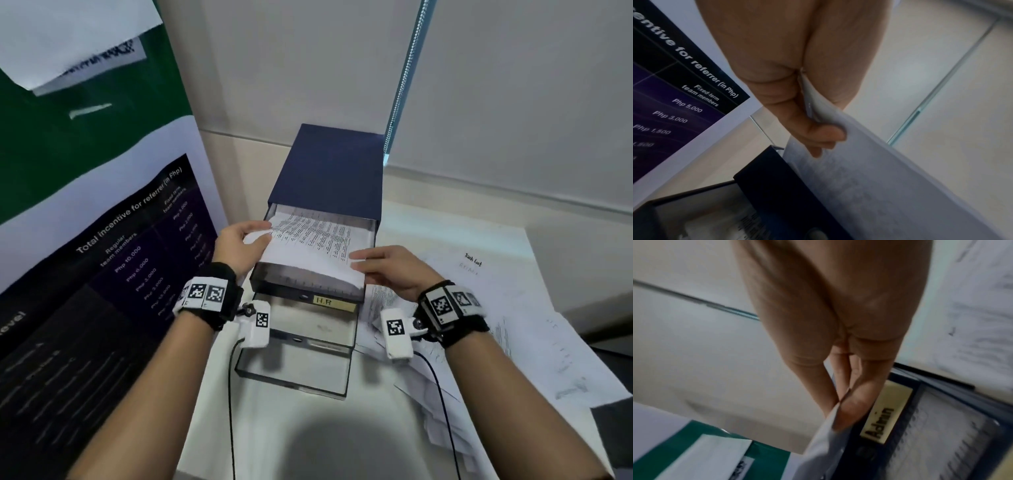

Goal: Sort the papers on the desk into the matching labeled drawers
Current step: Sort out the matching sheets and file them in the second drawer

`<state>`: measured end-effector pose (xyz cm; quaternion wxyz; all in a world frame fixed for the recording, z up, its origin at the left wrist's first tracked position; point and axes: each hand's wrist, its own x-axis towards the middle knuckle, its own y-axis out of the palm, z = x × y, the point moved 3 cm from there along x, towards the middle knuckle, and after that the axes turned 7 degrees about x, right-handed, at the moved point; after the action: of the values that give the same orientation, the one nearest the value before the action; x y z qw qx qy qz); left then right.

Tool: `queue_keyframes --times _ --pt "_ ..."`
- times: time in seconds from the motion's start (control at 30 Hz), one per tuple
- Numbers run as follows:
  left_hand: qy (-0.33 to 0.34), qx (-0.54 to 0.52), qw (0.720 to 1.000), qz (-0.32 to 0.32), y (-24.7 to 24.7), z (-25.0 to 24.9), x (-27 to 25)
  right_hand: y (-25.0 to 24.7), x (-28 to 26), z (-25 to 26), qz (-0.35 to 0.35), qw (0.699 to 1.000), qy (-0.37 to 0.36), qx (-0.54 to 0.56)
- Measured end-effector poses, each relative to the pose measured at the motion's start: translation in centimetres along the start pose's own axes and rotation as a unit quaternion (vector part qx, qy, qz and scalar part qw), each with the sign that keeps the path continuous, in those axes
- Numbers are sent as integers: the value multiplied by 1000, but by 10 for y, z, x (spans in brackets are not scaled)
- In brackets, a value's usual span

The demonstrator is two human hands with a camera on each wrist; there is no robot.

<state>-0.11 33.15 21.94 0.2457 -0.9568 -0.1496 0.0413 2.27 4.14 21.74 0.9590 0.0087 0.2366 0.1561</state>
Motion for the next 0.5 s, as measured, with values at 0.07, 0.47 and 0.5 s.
queue_keyframes --times 0.07,0.47,0.5 --pt "16 93 995 -26 13 -3 10 -6 17 7 -75 997 -24 -27" --pt "191 418 878 136 104 -32 16 -10 83 24 -241 911 -144 -302" --pt "169 440 869 150 108 -34 18 -12 83 24 -241 899 -162 -328"
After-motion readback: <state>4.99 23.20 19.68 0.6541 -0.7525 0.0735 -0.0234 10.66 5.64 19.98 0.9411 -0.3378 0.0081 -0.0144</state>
